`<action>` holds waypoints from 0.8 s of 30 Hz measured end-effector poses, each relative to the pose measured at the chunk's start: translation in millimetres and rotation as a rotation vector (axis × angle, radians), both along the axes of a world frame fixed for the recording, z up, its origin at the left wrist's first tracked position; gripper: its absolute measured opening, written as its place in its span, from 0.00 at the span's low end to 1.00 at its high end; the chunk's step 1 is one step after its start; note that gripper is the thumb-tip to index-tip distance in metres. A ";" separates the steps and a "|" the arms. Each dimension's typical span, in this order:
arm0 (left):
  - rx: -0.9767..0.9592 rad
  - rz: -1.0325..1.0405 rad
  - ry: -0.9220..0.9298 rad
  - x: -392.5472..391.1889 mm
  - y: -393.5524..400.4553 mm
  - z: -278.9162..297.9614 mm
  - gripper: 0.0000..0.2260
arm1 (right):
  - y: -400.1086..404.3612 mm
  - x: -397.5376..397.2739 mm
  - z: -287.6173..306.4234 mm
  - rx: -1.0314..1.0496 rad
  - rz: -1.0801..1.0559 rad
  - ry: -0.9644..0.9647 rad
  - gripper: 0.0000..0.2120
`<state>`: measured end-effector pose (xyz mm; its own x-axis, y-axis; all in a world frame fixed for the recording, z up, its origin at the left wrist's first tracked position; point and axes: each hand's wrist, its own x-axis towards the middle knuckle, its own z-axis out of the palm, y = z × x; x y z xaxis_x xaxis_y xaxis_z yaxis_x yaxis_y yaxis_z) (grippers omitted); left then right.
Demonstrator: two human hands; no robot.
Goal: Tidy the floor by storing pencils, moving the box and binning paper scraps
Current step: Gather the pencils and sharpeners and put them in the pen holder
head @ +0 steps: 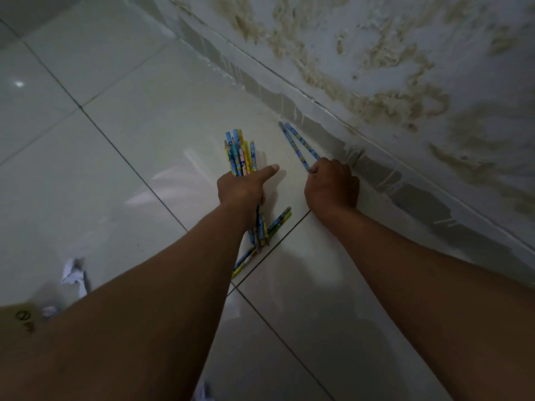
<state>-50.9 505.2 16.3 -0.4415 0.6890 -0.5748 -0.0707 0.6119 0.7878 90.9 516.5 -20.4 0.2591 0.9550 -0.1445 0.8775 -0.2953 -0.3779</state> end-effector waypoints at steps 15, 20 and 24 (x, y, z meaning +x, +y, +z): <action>0.017 0.083 -0.072 25.3 5.6 7.0 0.46 | -54.9 -6.9 11.3 0.001 -0.077 0.603 0.03; 0.000 0.065 -0.093 28.7 5.6 5.3 0.26 | -62.0 -1.1 14.8 0.038 -0.061 0.703 0.04; -0.012 0.079 -0.088 25.5 8.4 2.7 0.25 | -59.5 2.8 12.9 0.157 -0.033 0.626 0.06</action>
<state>-25.3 513.7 18.9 -0.4414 0.6468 -0.6220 -0.1879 0.6112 0.7689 93.6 457.1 -7.5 0.2005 0.9701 -0.1365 0.4683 -0.2173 -0.8564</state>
